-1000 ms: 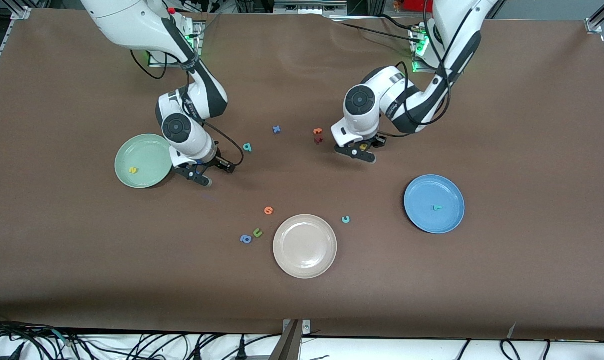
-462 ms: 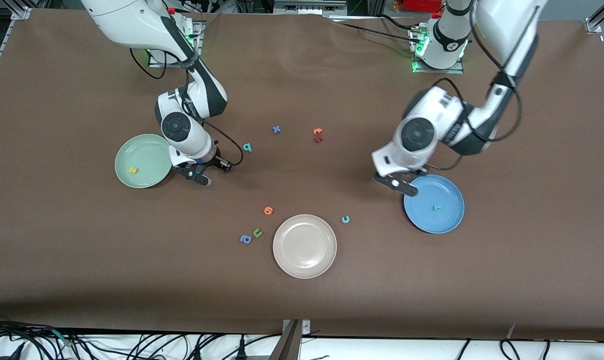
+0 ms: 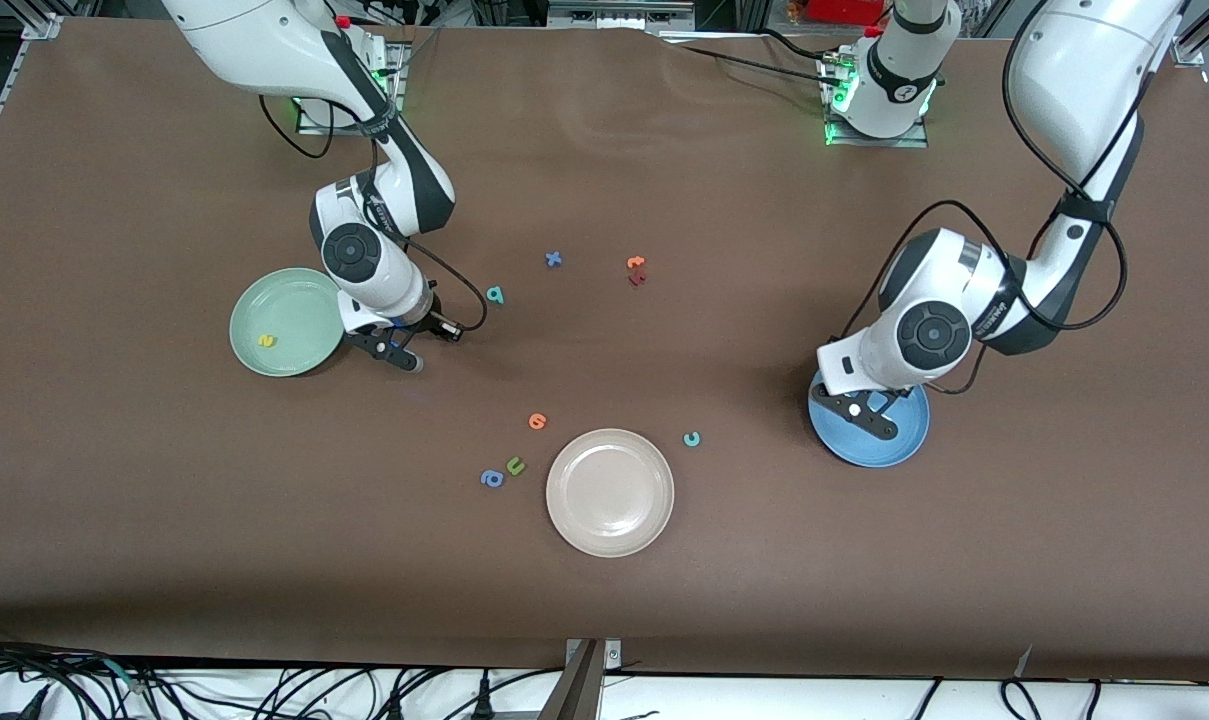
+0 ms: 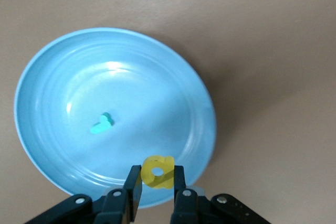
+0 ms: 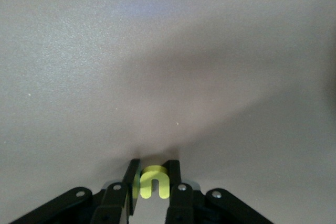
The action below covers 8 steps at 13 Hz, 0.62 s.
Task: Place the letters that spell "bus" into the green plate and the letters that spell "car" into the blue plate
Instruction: 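Drop the n on green while the left gripper drops the a on blue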
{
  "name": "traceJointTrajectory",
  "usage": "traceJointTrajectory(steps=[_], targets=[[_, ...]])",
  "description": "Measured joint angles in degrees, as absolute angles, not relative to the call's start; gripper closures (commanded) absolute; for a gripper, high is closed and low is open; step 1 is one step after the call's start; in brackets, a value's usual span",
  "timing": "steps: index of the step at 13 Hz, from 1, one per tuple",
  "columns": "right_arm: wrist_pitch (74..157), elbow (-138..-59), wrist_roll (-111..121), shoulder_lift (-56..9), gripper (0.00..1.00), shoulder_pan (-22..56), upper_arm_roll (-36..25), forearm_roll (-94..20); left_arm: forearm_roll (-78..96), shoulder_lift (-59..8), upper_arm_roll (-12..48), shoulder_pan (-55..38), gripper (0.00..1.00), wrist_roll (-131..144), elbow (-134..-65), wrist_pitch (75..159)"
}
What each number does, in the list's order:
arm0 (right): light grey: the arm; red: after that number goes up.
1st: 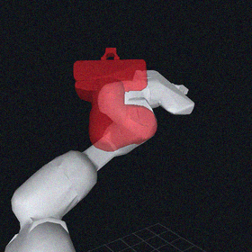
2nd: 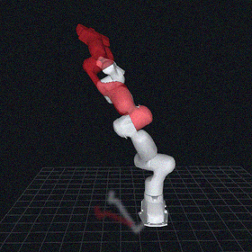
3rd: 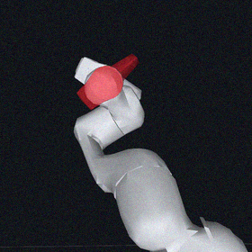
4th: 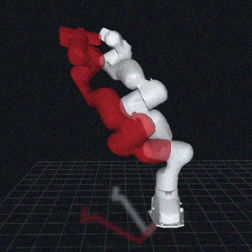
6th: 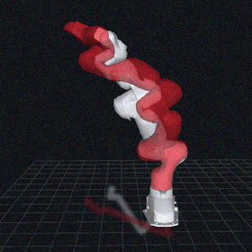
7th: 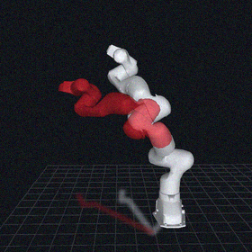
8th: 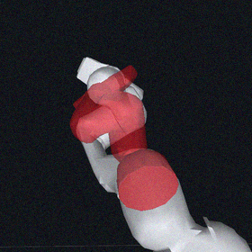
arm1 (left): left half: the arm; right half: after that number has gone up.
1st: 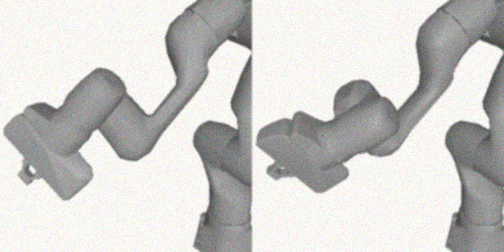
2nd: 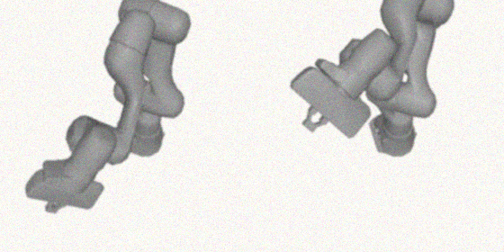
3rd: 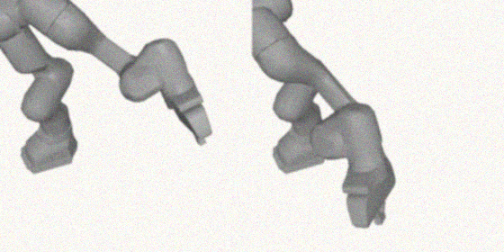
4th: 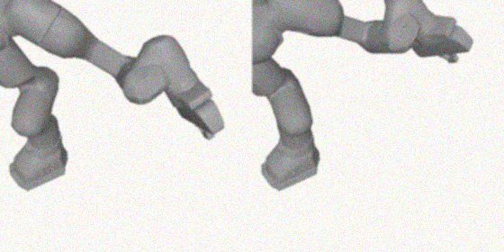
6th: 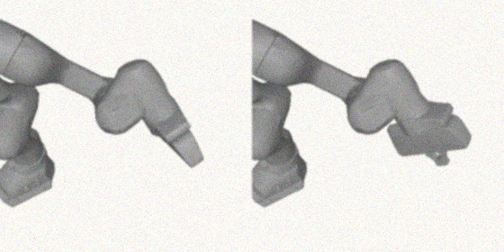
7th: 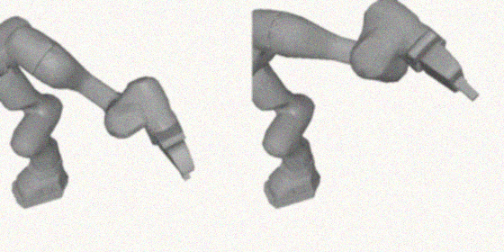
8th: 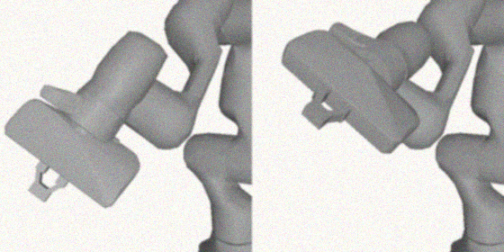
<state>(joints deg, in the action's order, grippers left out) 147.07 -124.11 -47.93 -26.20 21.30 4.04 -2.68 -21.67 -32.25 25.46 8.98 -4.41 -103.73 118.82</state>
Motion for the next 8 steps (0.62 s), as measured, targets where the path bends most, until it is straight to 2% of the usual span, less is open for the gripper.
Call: traceJointTrajectory(steps=[5, 8], targets=[[145.9, -123.9, -47.9, -26.0, 0.98, 21.3, 4.0, -2.7, -22.3, -33.2, 26.5, 9.0, 0.00, -4.0, -101.6, 119.4], [134.4, -119.7, -45.7, -24.0, 0.98, 21.3, 2.6, -2.7, -21.0, -33.2, 29.1, 7.9, 0.00, 0.2, -98.8, 119.4]])
